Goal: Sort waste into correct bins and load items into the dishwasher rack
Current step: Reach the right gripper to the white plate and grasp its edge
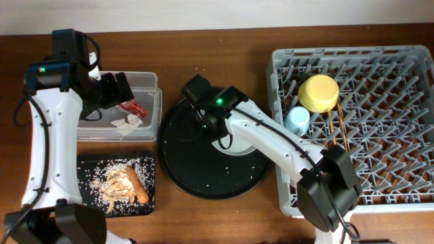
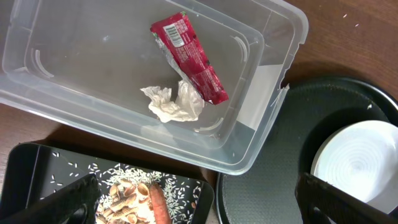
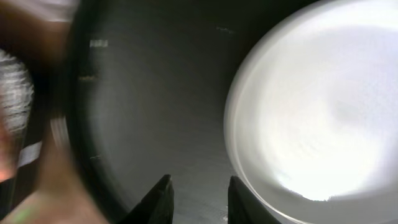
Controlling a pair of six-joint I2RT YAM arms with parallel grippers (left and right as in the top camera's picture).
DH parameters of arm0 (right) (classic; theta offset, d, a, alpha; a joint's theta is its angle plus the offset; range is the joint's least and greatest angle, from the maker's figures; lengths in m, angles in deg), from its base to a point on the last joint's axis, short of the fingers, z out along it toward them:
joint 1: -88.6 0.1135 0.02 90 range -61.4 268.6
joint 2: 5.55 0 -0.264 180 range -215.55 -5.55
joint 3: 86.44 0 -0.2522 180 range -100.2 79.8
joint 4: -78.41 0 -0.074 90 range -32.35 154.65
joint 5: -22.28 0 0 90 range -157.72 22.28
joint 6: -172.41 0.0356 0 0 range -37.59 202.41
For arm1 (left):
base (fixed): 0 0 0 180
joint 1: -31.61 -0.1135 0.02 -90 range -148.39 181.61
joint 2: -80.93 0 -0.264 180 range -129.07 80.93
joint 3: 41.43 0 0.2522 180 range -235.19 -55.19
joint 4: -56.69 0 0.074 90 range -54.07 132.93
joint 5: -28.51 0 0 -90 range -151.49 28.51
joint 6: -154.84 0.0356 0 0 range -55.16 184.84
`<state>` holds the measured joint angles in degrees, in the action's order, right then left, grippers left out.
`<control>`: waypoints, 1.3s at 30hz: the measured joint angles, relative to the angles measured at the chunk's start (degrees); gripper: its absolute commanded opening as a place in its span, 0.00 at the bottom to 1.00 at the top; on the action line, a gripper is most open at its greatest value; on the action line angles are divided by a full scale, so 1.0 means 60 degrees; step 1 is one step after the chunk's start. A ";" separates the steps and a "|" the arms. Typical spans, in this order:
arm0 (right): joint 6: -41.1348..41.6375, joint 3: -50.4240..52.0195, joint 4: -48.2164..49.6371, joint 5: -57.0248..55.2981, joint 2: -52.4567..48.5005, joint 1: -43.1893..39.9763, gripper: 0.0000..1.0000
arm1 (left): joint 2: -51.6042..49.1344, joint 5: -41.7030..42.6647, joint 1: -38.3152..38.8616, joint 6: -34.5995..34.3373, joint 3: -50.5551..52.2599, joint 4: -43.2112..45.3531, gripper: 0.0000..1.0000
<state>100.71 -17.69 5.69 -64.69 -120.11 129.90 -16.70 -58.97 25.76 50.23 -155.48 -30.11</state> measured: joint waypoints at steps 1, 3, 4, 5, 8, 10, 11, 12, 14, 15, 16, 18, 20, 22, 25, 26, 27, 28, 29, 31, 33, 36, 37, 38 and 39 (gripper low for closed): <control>0.0426 0.0015 -0.0171 -0.0386 -0.0011 -0.0058 0.30 | 0.0000 0.0000 0.0000 0.0000 0.0000 0.0000 0.99; 0.1610 0.0026 -0.0739 -0.1078 -0.0011 -0.0510 0.35 | 0.0000 0.0000 0.0000 0.0000 0.0000 0.0000 0.99; 0.1942 0.0029 -0.0951 -0.1188 -0.0011 -0.0739 0.38 | 0.0000 0.0000 0.0000 -0.0004 0.0000 0.0000 0.99; 0.2342 0.0029 -0.1231 -0.1315 -0.0011 -0.1122 0.40 | 0.0000 0.0000 0.0000 0.0000 0.0000 0.0000 0.99; 0.2841 0.0040 -0.1650 -0.1333 -0.0011 -0.2033 0.44 | 0.0000 0.0000 0.0000 0.0000 0.0000 0.0000 0.99; 0.2947 0.0280 -0.1545 -0.1322 -0.0007 -0.2299 0.44 | 0.0000 0.0000 0.0000 0.0000 0.0000 0.0000 0.99; 0.2958 0.0550 -0.1381 -0.1322 -0.0007 -0.2390 0.44 | 0.0000 0.0000 0.0000 0.0000 0.0000 0.0000 0.99; 0.2965 0.0922 -0.1078 -0.1293 -0.0007 -0.2481 0.44 | 0.0000 0.0000 0.0000 0.0000 0.0000 0.0004 1.00; 0.3071 0.1548 -0.0550 -0.1253 -0.0011 -0.2626 0.43 | 0.0000 0.0000 0.0000 0.0000 0.0000 0.0007 0.99; 0.3126 0.1767 -0.0306 -0.1249 -0.0011 -0.2692 0.43 | 0.0000 0.0000 0.0000 0.0000 0.0000 -0.0004 0.99; 0.3180 0.2022 -0.0029 -0.1249 -0.0015 -0.2779 0.43 | 0.0000 0.0000 0.0000 0.0000 0.0000 -0.0004 0.99; 0.3206 0.2255 0.0240 -0.1249 -0.0015 -0.2845 0.43 | 0.0000 0.0000 0.0000 0.0000 0.0000 0.0000 0.99; 0.3202 0.2397 0.0346 -0.1246 -0.0015 -0.2852 0.43 | 0.0000 0.0000 0.0000 0.0000 0.0000 0.0000 0.99; 0.3206 0.2514 0.0390 -0.1246 -0.0015 -0.2852 0.43 | 0.0000 0.0000 0.0000 0.0000 0.0000 0.0000 0.99; 0.3209 0.2801 0.0412 -0.1137 -0.0015 -0.2852 0.43 | 0.0000 0.0000 0.0000 0.0000 0.0000 0.0000 0.99; 0.3209 0.2841 0.0408 -0.1024 -0.0015 -0.2852 0.43 | 0.0000 0.0000 0.0000 0.0000 0.0000 0.0000 0.99; 0.3213 0.2841 0.0433 -0.0914 -0.0015 -0.2852 0.43 | 0.0000 0.0000 0.0000 0.0000 0.0000 0.0000 0.99; 0.3209 0.2841 0.0466 -0.0725 -0.0015 -0.2849 0.43 | 0.0000 0.0000 0.0000 0.0000 0.0000 0.0000 0.99; 0.3209 0.2841 0.0470 -0.0641 -0.0018 -0.2823 0.43 | 0.0000 0.0000 0.0000 -0.0004 0.0000 0.0000 0.99; 0.3206 0.2841 0.0477 -0.0448 -0.0018 -0.2747 0.43 | 0.0000 0.0000 0.0000 0.0000 0.0000 0.0000 0.99; 0.3195 0.2841 0.0477 -0.0266 -0.0018 -0.2521 0.43 | 0.0000 0.0000 0.0000 0.0000 0.0000 0.0000 0.99; 0.3206 0.2841 0.0572 -0.0127 -0.0018 -0.2091 0.43 | 0.0000 0.0000 0.0000 0.0000 0.0000 0.0000 0.99; 0.3198 0.2841 0.0601 -0.0069 -0.0018 -0.1949 0.43 | 0.0000 0.0000 0.0000 0.0000 0.0000 0.0000 0.99; 0.3198 0.2841 0.0623 -0.0047 -0.0018 -0.1840 0.43 | 0.0000 0.0000 0.0000 0.0000 0.0000 0.0000 0.99; 0.3198 0.2841 0.0630 -0.0025 -0.0018 -0.1752 0.43 | 0.0000 0.0000 0.0000 0.0000 0.0000 0.0000 0.99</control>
<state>119.90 -0.64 9.47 -64.85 -120.22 119.39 -16.70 -58.97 25.76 50.23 -155.48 -30.11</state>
